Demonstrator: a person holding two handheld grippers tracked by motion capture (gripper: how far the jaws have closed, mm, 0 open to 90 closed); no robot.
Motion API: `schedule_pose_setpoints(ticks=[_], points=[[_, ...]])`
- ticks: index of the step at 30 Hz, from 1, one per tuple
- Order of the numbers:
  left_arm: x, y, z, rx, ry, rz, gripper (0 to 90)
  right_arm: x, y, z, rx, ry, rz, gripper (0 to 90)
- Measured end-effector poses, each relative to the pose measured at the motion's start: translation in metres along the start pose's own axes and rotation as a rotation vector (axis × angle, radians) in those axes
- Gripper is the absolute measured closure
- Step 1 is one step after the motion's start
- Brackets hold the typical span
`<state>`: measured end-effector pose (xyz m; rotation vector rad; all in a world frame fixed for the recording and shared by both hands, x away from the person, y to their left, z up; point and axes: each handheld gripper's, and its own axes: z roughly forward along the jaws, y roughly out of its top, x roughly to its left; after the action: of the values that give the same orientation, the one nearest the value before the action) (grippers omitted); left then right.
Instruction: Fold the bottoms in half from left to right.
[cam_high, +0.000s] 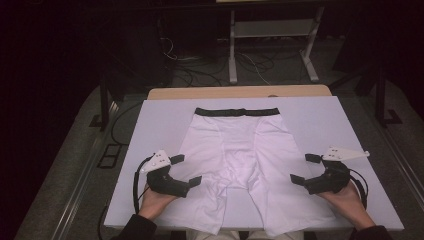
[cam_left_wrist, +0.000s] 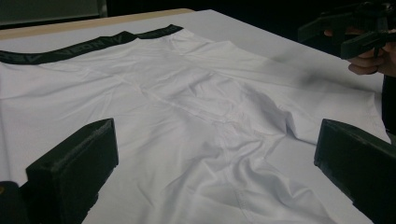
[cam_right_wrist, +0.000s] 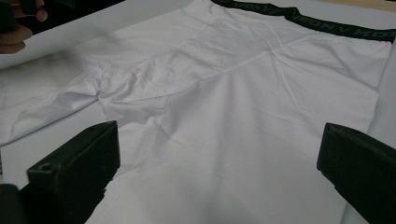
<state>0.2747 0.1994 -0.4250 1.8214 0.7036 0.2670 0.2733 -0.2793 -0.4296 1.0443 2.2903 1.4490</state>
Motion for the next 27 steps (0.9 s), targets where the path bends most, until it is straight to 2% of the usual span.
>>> schedule_pose_setpoints(ticks=[14, 27], points=[[0.0, 0.0, -0.001, -0.005, -0.003, -0.007, 0.0, 0.001, 0.003, -0.004, -0.012, -0.016, 0.001, 0.0], [0.0, -0.001, -0.001, -0.006, 0.002, -0.01, 0.0, 0.002, 0.016, -0.011, -0.032, -0.044, 0.002, 0.0]])
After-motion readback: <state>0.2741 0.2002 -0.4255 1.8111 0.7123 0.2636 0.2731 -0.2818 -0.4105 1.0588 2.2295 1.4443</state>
